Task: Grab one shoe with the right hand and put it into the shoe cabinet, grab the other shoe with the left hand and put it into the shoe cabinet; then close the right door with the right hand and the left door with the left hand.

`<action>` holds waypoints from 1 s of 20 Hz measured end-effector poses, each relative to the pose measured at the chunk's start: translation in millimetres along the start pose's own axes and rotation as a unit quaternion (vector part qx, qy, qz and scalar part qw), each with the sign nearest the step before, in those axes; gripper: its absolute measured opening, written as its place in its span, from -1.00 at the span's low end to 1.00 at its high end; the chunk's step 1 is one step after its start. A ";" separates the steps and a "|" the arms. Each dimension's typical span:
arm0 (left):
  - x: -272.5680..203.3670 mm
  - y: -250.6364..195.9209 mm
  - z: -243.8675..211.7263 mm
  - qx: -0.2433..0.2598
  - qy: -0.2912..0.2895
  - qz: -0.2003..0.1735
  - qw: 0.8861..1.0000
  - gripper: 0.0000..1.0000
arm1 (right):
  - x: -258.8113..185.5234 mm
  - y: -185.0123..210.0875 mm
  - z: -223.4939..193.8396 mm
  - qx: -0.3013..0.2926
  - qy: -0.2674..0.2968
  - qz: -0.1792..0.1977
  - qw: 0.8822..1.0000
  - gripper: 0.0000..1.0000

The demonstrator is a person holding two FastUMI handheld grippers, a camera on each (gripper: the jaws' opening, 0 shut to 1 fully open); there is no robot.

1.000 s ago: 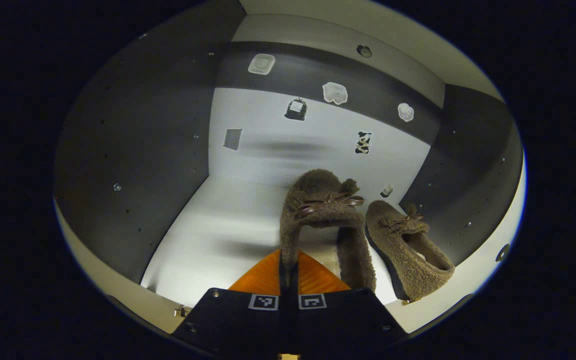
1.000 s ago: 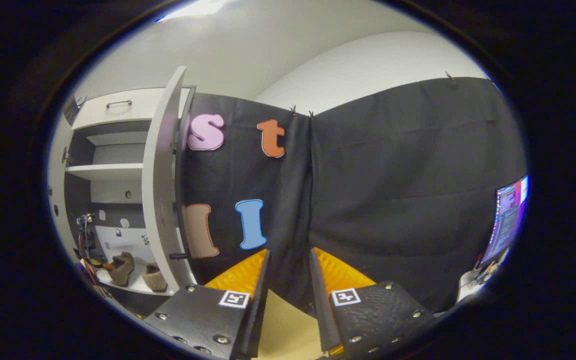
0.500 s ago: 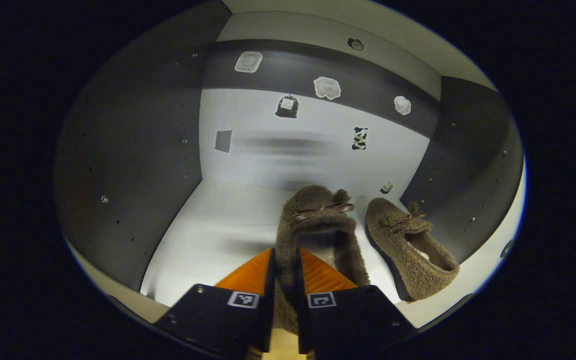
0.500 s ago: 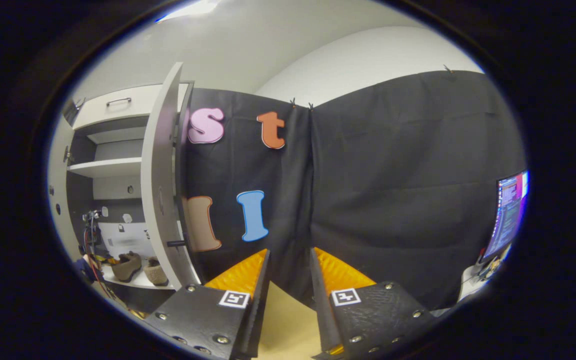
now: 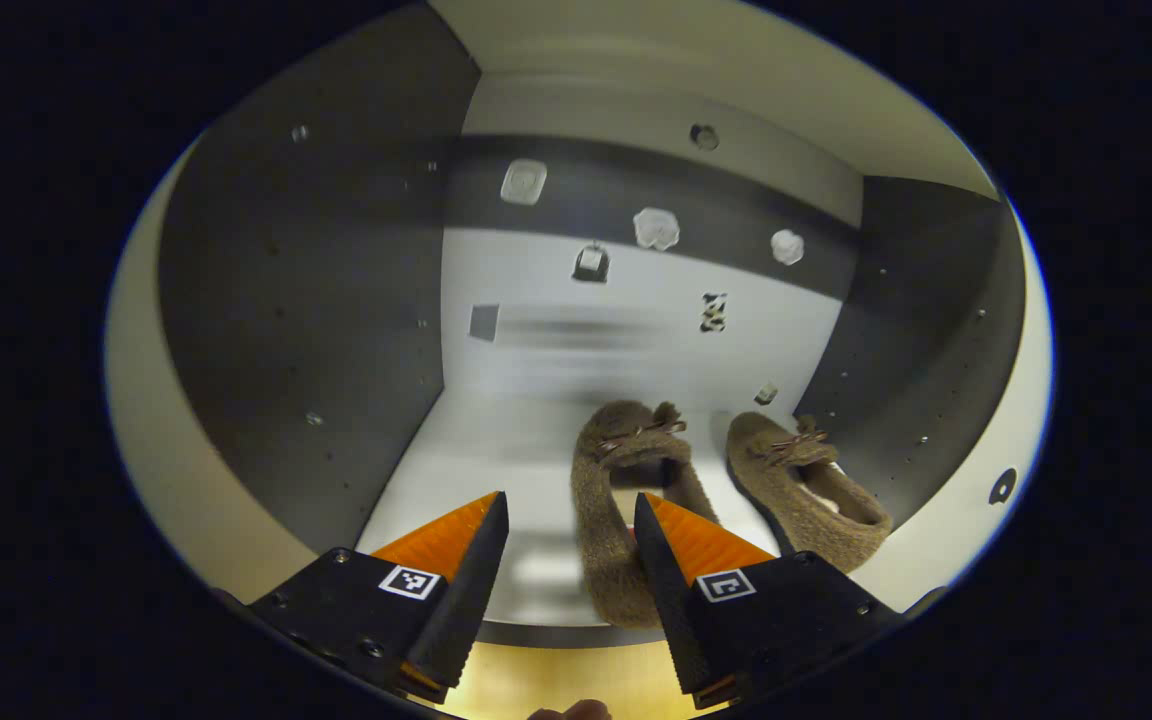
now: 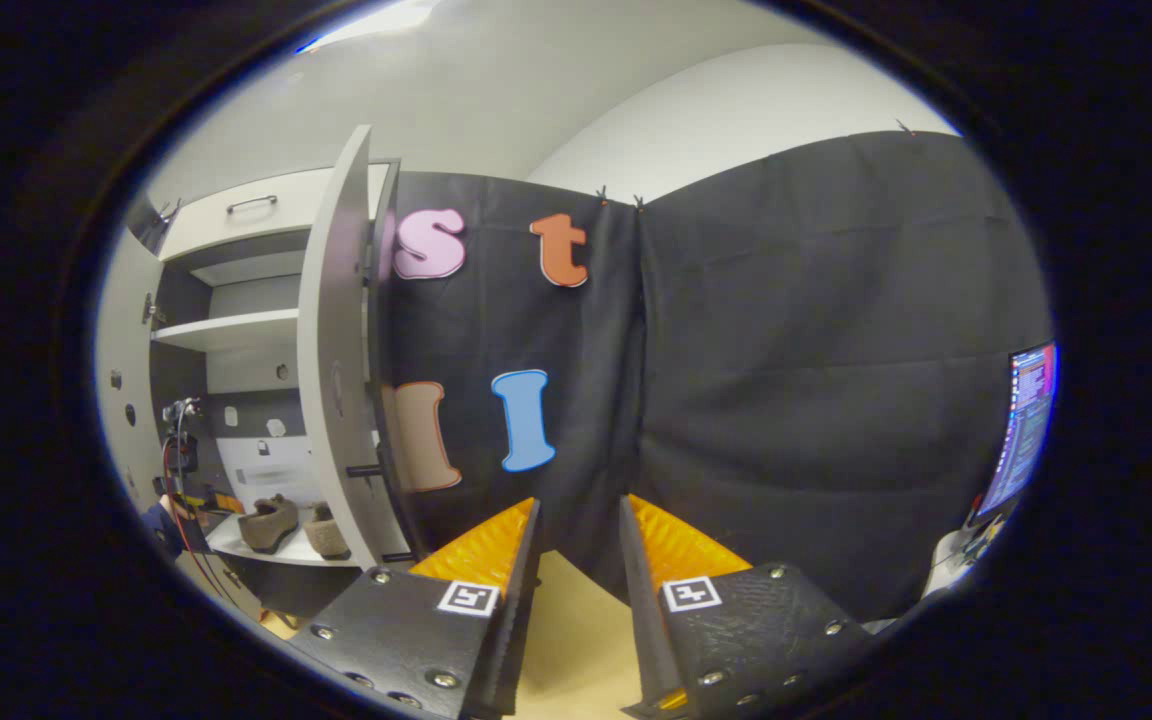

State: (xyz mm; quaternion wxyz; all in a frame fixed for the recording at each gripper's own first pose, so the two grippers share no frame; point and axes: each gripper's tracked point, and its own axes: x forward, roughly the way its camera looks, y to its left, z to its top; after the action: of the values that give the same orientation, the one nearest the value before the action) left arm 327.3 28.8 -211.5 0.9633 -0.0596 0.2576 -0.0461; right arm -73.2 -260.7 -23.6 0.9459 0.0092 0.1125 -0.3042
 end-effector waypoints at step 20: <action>-298.3 -49.5 93.0 0.093 -0.269 -0.033 0.958 0.63 | 48.7 124.3 -11.6 0.003 0.030 0.187 0.982 0.28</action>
State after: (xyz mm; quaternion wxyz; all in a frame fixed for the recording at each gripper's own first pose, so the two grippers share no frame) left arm 113.7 24.0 21.7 0.9962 0.0114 -0.0188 -0.0838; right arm 34.6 -186.4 -51.9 0.9823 0.0416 0.1363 -0.1216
